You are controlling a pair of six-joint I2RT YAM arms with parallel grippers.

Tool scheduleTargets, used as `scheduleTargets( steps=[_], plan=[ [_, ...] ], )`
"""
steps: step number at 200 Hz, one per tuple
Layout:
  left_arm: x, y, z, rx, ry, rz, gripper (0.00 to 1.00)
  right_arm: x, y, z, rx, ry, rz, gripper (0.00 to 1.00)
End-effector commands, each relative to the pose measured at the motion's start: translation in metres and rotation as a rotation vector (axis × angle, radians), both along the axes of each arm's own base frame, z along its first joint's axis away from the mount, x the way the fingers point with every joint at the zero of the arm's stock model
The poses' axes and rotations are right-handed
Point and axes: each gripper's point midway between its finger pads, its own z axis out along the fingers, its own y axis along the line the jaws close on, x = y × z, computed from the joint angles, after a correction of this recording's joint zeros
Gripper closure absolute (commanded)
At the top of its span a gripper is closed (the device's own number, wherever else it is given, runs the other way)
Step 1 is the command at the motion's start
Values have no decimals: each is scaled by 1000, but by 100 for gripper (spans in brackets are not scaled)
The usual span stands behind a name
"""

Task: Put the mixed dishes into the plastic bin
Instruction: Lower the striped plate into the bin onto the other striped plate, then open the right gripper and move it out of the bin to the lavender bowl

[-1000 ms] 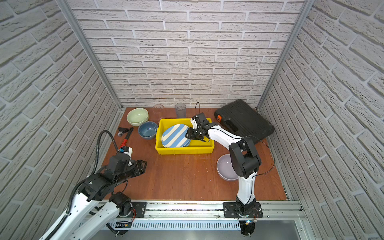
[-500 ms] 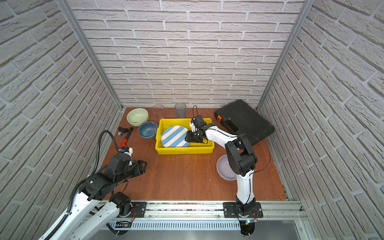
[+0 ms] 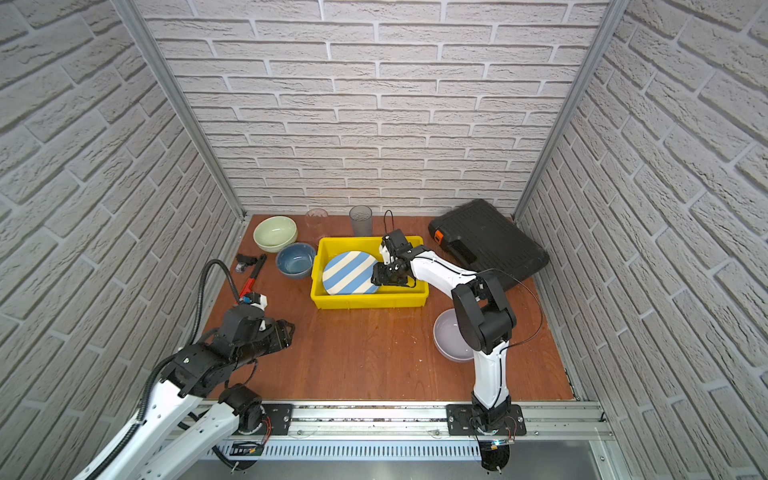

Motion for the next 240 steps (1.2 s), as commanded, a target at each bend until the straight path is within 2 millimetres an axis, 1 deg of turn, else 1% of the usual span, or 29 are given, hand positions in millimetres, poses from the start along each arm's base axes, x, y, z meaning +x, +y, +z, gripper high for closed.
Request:
scheduleTargets(
  steps=[1, 38, 54, 76, 100, 113, 155, 168, 180, 199, 202, 224, 232, 240],
  plan=[
    [6, -2, 9, -9, -29, 3, 30, 2, -7, 47, -31, -112, 20, 45],
    [8, -4, 10, -10, -34, -11, 29, -11, -20, 71, -52, -149, 30, 45],
    [8, -4, 9, -5, -30, -16, 29, -20, -30, 83, -69, -164, 24, 45],
    [9, -5, 9, -3, -28, -16, 29, -35, -51, 96, -119, -176, 5, 46],
    [12, -4, 11, 1, -33, -14, 29, -57, -85, 101, -230, -170, -36, 46],
    [12, -3, 12, 7, -34, -13, 29, -71, -104, 99, -285, -157, -48, 46],
    [14, 3, 29, 53, -29, -16, 28, -118, -164, 81, -331, -88, -153, 45],
    [17, 5, 33, 71, -28, -22, 28, -129, -183, 77, -360, -67, -201, 42],
    [20, 7, 37, 81, -30, -23, 27, -138, -199, 72, -375, -48, -253, 39],
    [24, 13, 47, 91, -44, -4, 27, -151, -220, 60, -358, 4, -328, 38],
    [26, 14, 42, 105, -20, -1, 27, -153, -224, 57, -358, 13, -340, 38],
    [31, 21, 48, 120, -17, 14, 26, -167, -249, 43, -379, 62, -421, 37],
    [32, 24, 49, 120, -19, 16, 25, -169, -254, 40, -375, 76, -453, 38],
    [34, 25, 50, 120, -22, 16, 25, -170, -255, 38, -360, 81, -467, 38]
  ],
)
